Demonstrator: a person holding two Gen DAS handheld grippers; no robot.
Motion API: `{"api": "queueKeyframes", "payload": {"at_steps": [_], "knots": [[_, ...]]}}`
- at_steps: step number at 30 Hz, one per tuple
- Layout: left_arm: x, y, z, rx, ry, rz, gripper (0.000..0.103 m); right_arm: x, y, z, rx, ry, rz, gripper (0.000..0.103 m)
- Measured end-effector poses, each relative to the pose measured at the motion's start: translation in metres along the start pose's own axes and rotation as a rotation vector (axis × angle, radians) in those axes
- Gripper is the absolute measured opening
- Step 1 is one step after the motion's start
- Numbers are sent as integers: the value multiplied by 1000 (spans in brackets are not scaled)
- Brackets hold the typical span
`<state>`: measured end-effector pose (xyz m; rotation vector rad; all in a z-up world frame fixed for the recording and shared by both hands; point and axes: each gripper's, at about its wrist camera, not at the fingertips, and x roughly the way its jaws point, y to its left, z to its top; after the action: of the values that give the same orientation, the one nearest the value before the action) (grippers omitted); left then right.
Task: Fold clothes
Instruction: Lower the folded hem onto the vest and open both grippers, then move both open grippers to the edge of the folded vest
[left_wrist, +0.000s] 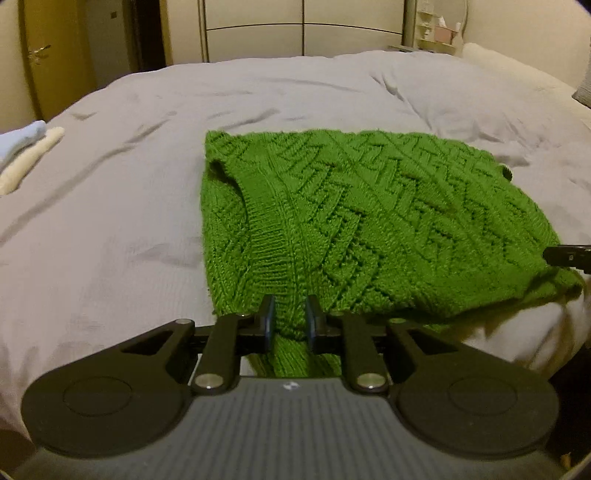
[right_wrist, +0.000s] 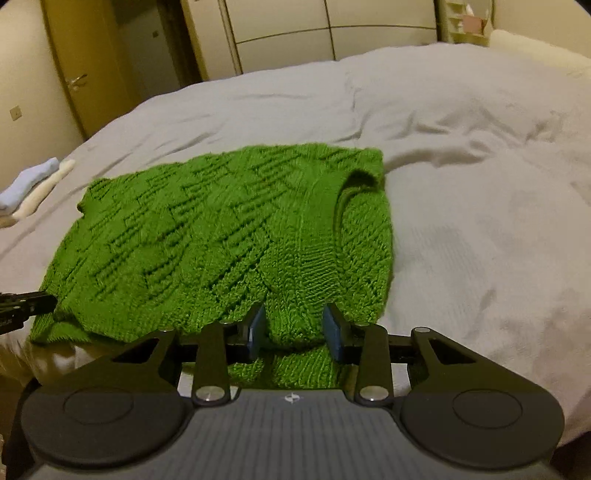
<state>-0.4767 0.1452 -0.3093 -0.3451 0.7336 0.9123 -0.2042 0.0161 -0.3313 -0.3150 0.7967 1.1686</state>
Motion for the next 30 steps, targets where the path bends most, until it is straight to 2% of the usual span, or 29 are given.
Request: {"api": "queueKeyframes", "payload": {"at_steps": [4,6,8,10,12,15,19,30], "knots": [[-12,-2,5,-14,26,39,18,-14,4,0,20,-9,-24,52],[-17,-4,1,-17,34,48,20,-17,5,-2,37,-7,-28,61],[-18,-8,-1,-14,56,70,21,-21,5,-4,55,-5,-33,65],[-19,-12,-4,-10,82,93,25,-24,5,-6,72,-2,-37,66],[-21,-14,-5,-13,97,112,30,-28,5,-9,90,0,-42,77],[-27,-17,-5,-12,105,130,34,-33,6,-12,113,4,-49,87],[-34,-22,-2,-1,93,146,41,-34,7,-13,114,19,-61,88],[-38,-23,1,4,96,166,49,-38,12,-15,116,61,-96,89]]}}
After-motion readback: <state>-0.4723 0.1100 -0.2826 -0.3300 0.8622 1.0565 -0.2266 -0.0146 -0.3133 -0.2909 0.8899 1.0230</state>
